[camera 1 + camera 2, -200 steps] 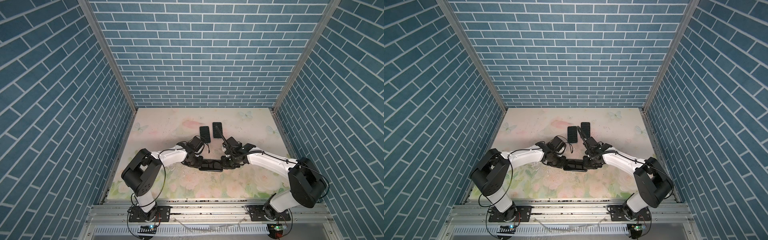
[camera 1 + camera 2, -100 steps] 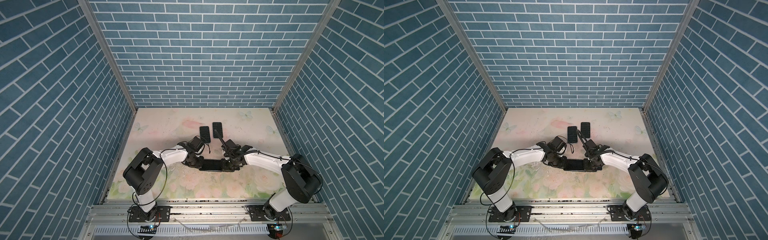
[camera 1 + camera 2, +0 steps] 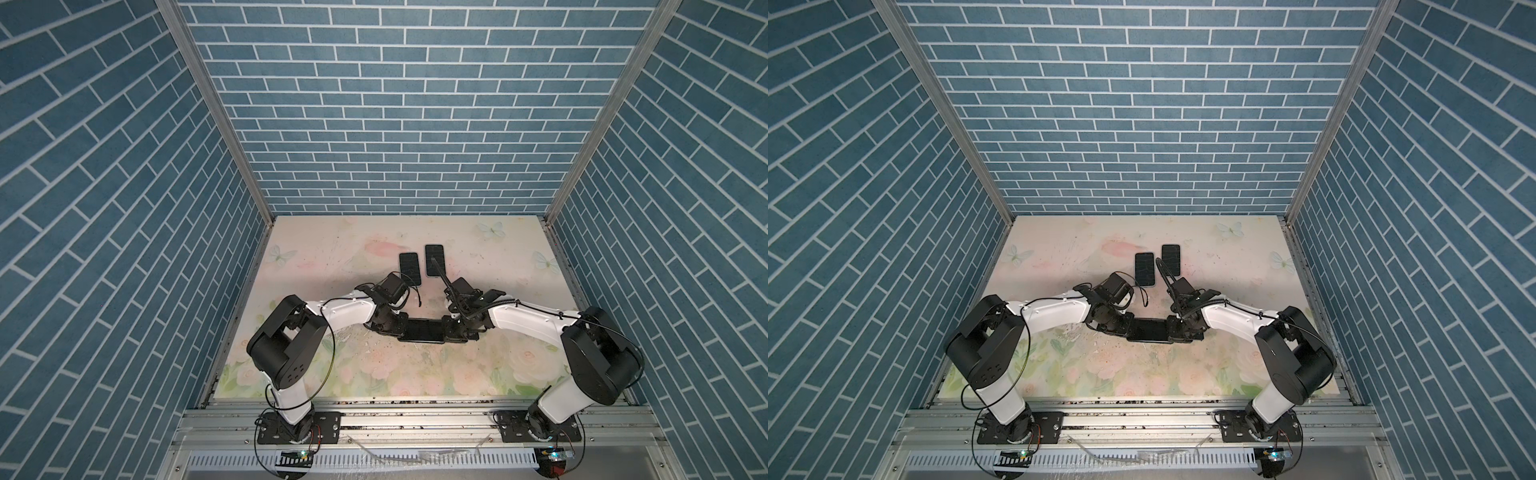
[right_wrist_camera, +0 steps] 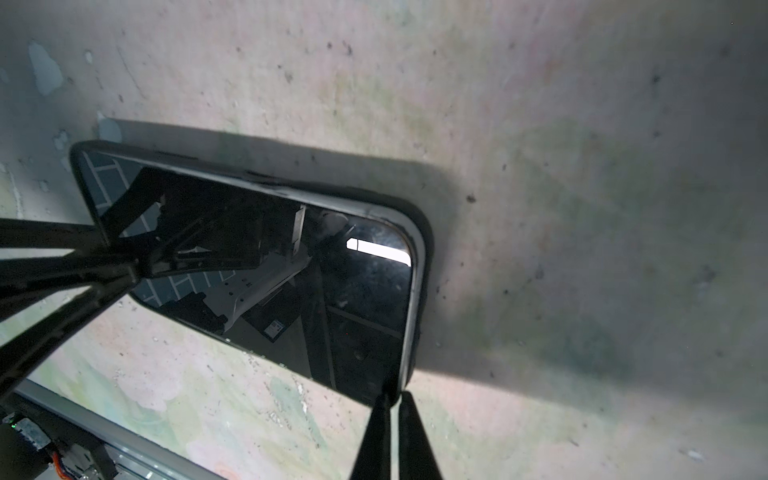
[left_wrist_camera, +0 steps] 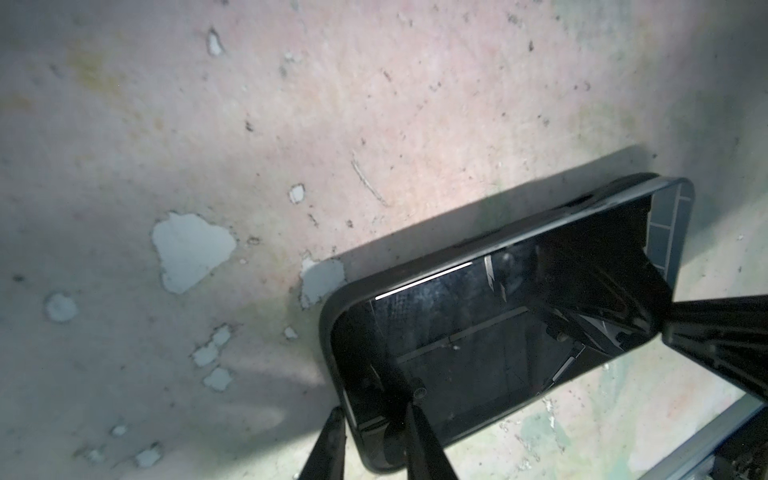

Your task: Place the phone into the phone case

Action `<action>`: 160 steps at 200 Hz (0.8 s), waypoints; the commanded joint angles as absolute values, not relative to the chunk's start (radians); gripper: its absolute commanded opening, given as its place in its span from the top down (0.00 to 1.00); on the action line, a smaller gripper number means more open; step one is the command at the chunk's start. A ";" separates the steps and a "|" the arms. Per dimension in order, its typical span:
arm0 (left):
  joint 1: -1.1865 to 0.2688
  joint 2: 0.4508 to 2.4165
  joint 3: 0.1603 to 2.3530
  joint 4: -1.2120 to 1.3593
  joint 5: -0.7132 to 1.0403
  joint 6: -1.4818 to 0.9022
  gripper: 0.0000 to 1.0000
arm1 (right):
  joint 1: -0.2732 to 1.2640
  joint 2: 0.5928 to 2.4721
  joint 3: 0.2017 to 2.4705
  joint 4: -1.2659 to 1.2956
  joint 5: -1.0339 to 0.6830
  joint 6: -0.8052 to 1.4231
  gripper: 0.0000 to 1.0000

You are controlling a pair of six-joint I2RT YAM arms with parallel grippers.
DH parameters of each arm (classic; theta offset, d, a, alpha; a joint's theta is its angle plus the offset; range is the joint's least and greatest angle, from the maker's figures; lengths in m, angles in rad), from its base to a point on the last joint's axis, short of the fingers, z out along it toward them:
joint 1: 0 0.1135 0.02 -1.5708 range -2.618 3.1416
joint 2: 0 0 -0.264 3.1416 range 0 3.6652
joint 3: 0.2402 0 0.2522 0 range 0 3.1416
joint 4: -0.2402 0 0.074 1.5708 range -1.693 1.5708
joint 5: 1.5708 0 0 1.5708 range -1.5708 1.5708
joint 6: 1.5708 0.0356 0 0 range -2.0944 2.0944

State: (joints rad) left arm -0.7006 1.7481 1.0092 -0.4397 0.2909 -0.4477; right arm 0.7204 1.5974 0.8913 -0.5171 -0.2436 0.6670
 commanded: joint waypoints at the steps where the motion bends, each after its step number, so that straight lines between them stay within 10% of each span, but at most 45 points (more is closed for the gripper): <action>1: -0.699 1.784 1.005 -0.443 0.294 -0.437 0.73 | 0.732 1.684 0.857 -0.476 -0.245 0.697 0.93; 160: -0.710 1.546 0.950 -0.446 0.294 -0.455 0.73 | 0.675 1.670 1.082 -0.712 -0.062 0.570 0.92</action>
